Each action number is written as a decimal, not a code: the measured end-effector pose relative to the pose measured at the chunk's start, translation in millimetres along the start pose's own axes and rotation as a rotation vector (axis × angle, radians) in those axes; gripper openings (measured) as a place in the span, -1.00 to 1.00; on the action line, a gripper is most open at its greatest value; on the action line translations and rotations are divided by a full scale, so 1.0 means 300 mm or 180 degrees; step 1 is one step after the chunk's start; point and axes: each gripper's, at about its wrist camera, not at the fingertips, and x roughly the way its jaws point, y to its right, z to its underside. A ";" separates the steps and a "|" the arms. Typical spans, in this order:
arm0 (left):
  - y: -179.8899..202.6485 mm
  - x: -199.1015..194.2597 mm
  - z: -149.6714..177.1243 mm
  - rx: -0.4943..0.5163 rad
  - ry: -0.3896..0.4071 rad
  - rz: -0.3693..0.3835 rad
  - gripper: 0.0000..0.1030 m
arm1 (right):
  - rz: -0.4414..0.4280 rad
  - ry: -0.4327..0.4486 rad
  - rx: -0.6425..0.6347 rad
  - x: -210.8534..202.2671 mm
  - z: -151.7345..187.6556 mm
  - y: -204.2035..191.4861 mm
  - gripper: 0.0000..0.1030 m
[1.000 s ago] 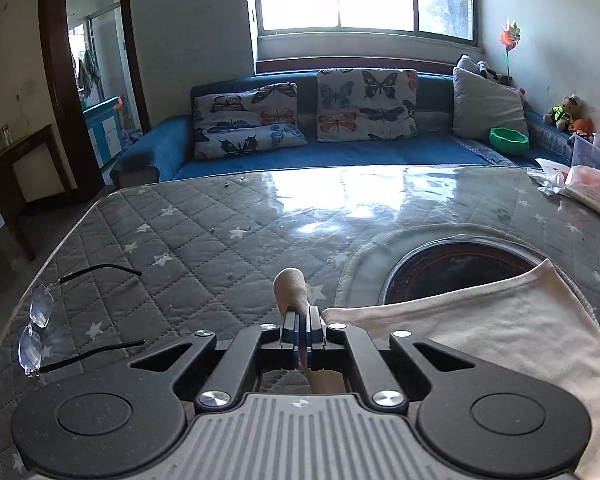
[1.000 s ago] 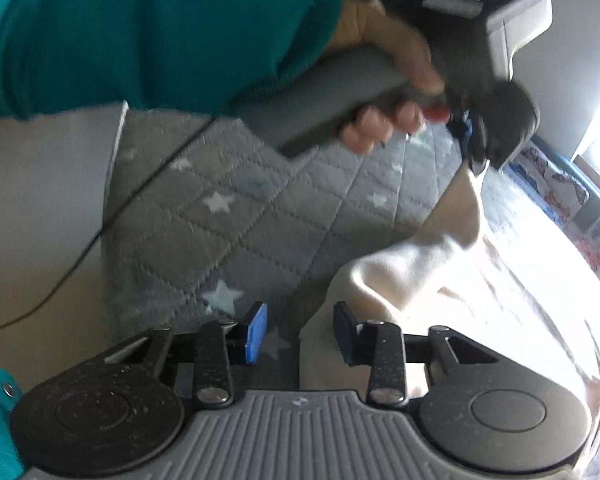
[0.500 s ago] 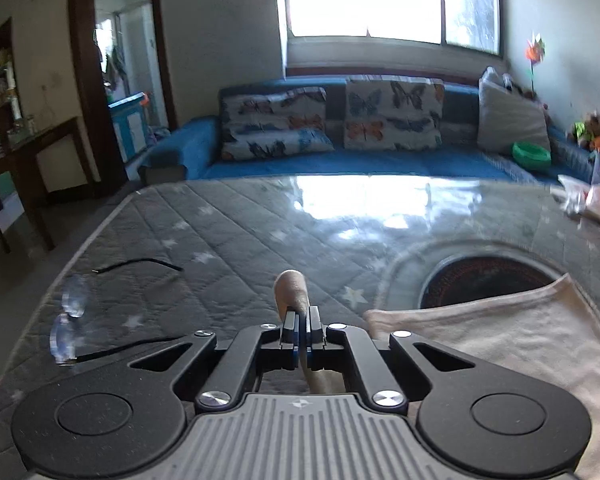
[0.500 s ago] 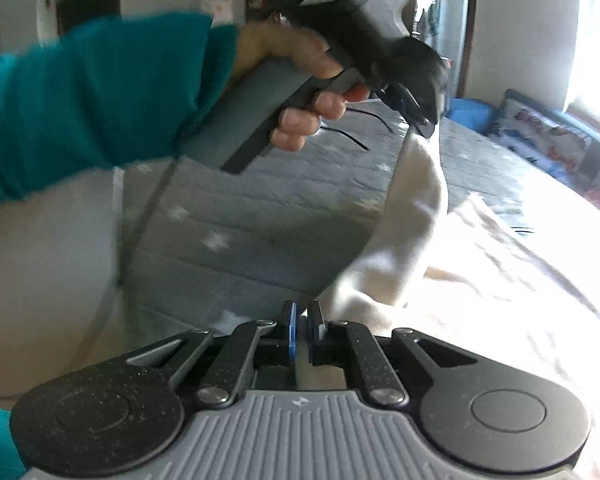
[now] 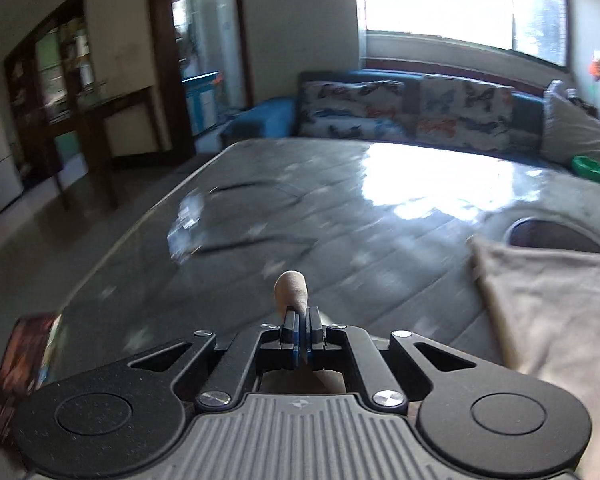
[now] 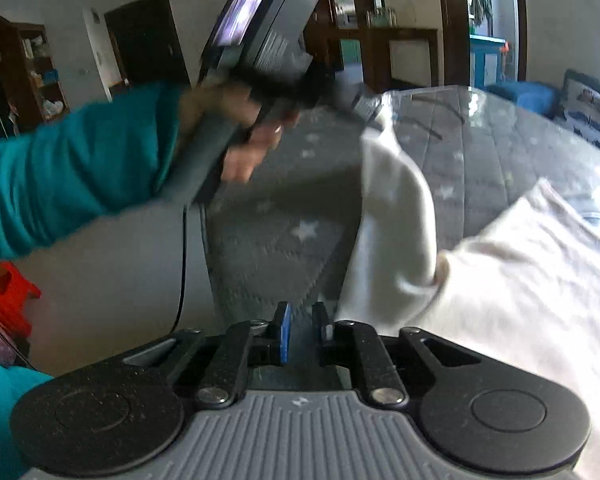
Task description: Fold clothes
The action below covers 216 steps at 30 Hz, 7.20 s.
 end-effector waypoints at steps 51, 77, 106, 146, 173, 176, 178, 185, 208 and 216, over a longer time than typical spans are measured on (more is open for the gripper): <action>0.185 0.053 -0.123 0.0130 -0.0222 0.0470 -0.20 | 0.0569 -0.0172 0.0469 -0.028 0.071 0.105 0.05; 0.550 0.409 -0.202 0.1097 -0.0066 0.0189 -0.41 | 0.0330 -0.0156 0.0404 -0.018 0.130 0.069 0.16; 0.506 0.327 -0.138 0.0875 -0.0195 0.1166 -0.32 | 0.0255 -0.0158 -0.0082 0.167 0.008 0.027 0.33; 0.515 -0.227 0.201 0.1355 0.0060 0.1850 -0.01 | 0.0577 -0.0455 0.0529 -0.235 0.240 0.021 0.52; 0.558 -0.292 0.236 0.1374 0.0141 0.1940 0.30 | 0.1936 0.0133 0.1861 -0.470 0.391 0.332 0.54; 0.582 -0.283 0.225 0.1274 0.0058 0.1944 0.43 | 0.2089 0.0138 0.1997 -0.489 0.433 0.358 0.54; 0.593 -0.281 0.218 0.1211 0.0038 0.1924 0.63 | 0.2167 0.0182 0.2013 -0.501 0.435 0.351 0.56; 0.633 -0.235 0.194 0.0866 -0.0318 0.1708 0.92 | 0.2430 0.0251 0.1969 -0.491 0.409 0.334 0.78; 0.731 -0.172 0.214 0.0829 -0.0897 0.1184 1.00 | 0.2784 0.0126 0.1948 -0.379 0.417 0.328 1.00; 0.739 -0.168 0.211 0.0816 -0.0911 0.1132 1.00 | 0.2784 0.0111 0.1952 -0.378 0.413 0.334 1.00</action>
